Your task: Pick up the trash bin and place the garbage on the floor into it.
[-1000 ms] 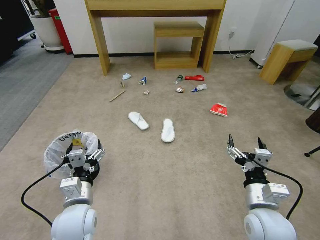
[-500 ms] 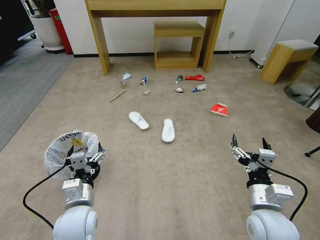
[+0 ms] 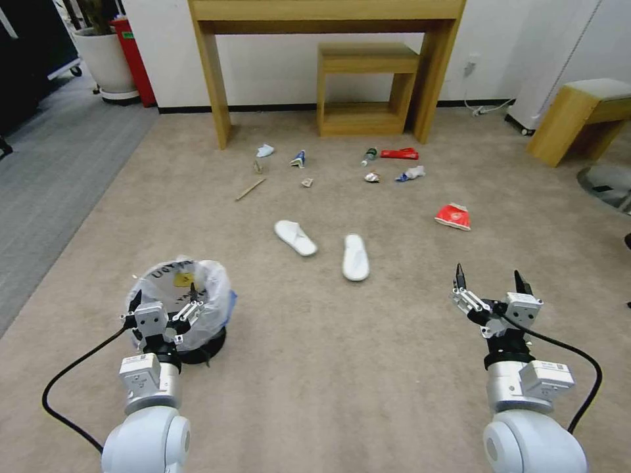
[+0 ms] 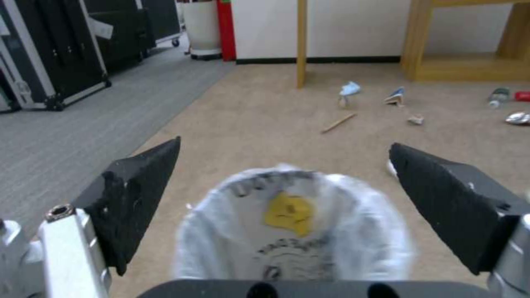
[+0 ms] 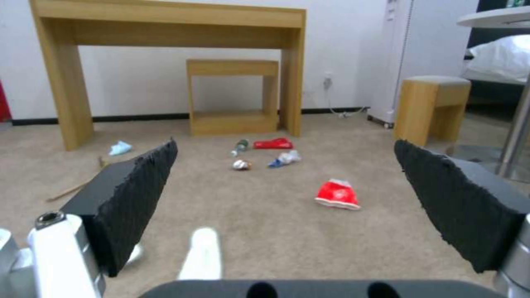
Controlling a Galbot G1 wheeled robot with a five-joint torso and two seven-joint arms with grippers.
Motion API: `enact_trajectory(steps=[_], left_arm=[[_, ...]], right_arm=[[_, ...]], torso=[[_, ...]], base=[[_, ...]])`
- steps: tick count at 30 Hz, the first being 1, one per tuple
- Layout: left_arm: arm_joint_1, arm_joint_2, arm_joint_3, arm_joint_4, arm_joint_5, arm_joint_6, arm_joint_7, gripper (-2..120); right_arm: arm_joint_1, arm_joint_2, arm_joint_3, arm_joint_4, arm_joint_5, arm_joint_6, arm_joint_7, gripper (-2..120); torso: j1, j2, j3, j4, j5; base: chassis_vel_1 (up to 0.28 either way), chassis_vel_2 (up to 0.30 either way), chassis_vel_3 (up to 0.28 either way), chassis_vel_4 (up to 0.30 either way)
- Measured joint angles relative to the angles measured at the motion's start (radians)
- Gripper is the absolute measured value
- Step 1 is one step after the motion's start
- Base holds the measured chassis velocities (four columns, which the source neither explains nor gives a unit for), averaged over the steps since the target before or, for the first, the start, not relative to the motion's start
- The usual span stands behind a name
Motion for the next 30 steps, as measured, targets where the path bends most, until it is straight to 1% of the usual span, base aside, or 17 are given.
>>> enact_trajectory(steps=[5, 9, 12, 14, 17, 30], left_arm=[[-0.003, 0.0, 0.001, 0.007, -0.002, 0.004, -0.001, 100], [-0.004, -0.001, 0.0, 0.012, -0.003, 0.005, -0.002, 100], [-0.004, -0.001, 0.0, 0.013, -0.003, 0.005, -0.002, 100], [-0.003, -0.002, 0.0, 0.014, -0.003, 0.005, -0.001, 100], [0.0, -0.003, -0.002, 0.014, -0.003, 0.005, -0.001, 100], [0.011, -0.011, -0.003, -0.002, -0.008, 0.006, -0.003, 100]], right_arm=[[0.004, 0.0, 0.003, -0.005, -0.005, 0.019, -0.014, 100], [0.006, -0.001, 0.007, -0.007, -0.006, 0.044, -0.034, 100], [0.007, -0.002, 0.009, -0.007, -0.005, 0.048, -0.036, 100], [0.007, -0.005, 0.012, -0.007, -0.005, 0.05, -0.036, 100], [0.005, -0.008, 0.014, -0.007, -0.006, 0.051, -0.037, 100], [0.003, -0.011, 0.02, -0.004, -0.017, 0.04, -0.026, 100]], torso=[[0.0, 0.0, 0.0, 0.0, -0.0005], [0.0, 0.0, 0.0, 0.0001, -0.0002], [0.0, 0.0, 0.0, 0.0002, -0.0003], [0.0, 0.0, 0.0, -0.0001, 0.0005], [0.0, 0.0, 0.0, -0.0002, 0.0002], [0.0, 0.0, 0.0, -0.0001, 0.0]], base=[[0.274, 0.242, -0.252, -0.241], [0.144, 0.128, -0.112, -0.151], [-0.035, -0.029, 0.0, 0.02], [-0.071, -0.062, 0.054, 0.05], [-0.077, -0.061, 0.032, 0.051], [0.0, 0.0, 0.0, 0.0]])
